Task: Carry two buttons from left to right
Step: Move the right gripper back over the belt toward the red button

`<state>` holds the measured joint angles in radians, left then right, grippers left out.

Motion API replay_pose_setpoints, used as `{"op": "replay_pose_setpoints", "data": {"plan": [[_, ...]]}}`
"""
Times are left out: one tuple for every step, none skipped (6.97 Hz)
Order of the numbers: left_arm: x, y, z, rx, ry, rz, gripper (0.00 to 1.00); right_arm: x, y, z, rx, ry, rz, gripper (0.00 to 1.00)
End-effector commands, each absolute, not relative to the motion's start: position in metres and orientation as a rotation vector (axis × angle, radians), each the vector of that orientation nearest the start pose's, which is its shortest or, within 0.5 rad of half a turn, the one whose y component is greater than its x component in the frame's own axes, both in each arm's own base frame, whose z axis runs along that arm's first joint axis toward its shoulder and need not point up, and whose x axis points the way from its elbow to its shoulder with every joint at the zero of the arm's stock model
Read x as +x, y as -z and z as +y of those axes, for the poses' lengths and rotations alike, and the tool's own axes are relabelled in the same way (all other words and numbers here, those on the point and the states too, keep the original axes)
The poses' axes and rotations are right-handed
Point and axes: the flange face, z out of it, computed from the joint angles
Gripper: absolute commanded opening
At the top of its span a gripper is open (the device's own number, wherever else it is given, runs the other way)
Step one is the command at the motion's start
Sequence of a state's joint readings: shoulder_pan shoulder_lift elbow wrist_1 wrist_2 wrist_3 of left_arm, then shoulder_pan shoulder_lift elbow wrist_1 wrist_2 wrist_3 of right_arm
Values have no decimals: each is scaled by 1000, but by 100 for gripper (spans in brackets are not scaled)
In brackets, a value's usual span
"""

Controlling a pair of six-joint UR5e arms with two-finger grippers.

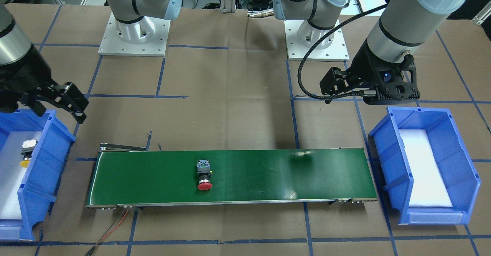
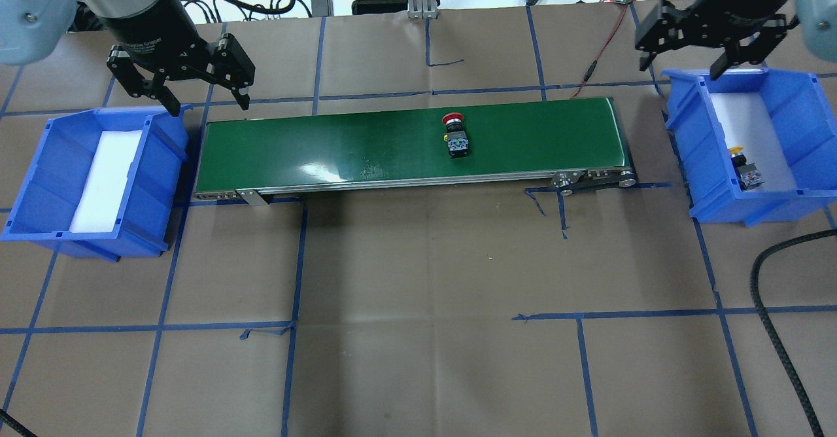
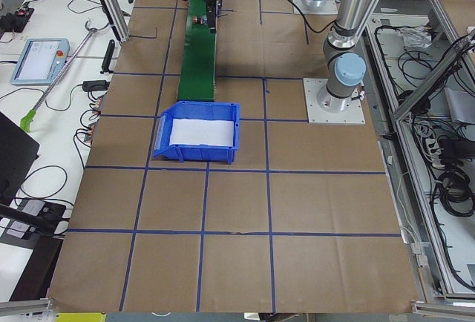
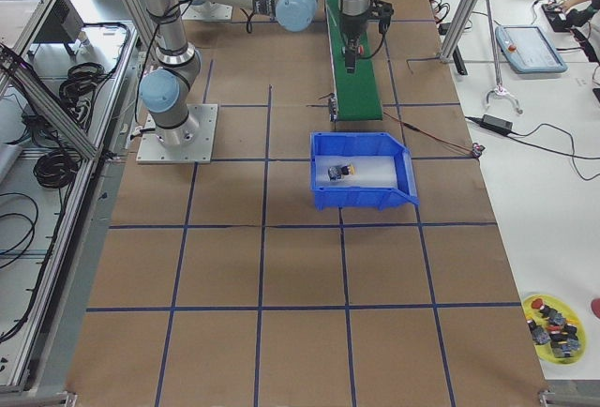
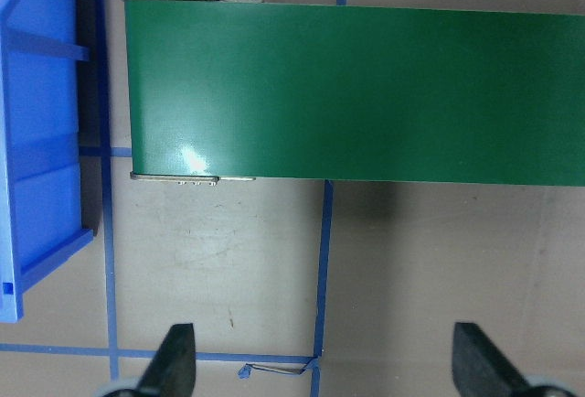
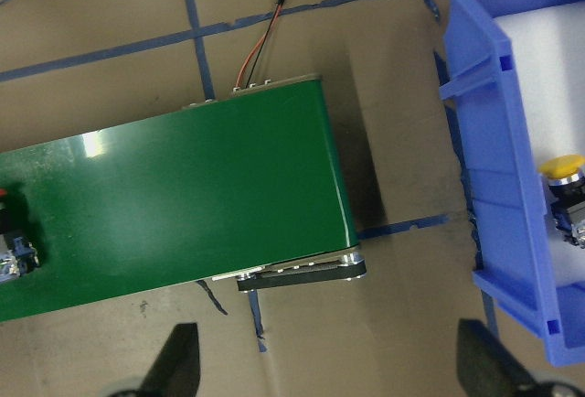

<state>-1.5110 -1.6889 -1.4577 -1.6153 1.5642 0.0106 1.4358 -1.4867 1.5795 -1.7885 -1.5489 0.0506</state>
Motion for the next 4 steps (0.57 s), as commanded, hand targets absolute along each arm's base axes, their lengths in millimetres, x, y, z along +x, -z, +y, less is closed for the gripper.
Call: {"op": "replay_pose_setpoints", "data": {"plan": [[-102, -478, -544, -78, -77, 3148, 99, 103, -445, -539, 223, 160, 3170, 99], [-102, -478, -544, -78, -77, 3148, 99, 103, -434, -536, 222, 143, 3167, 98], [-102, -478, -544, -78, -77, 3149, 99, 104, -428, -536, 218, 215, 3162, 98], [-102, -478, -544, -78, -77, 3149, 99, 105, -418, -537, 218, 265, 3153, 98]]}}
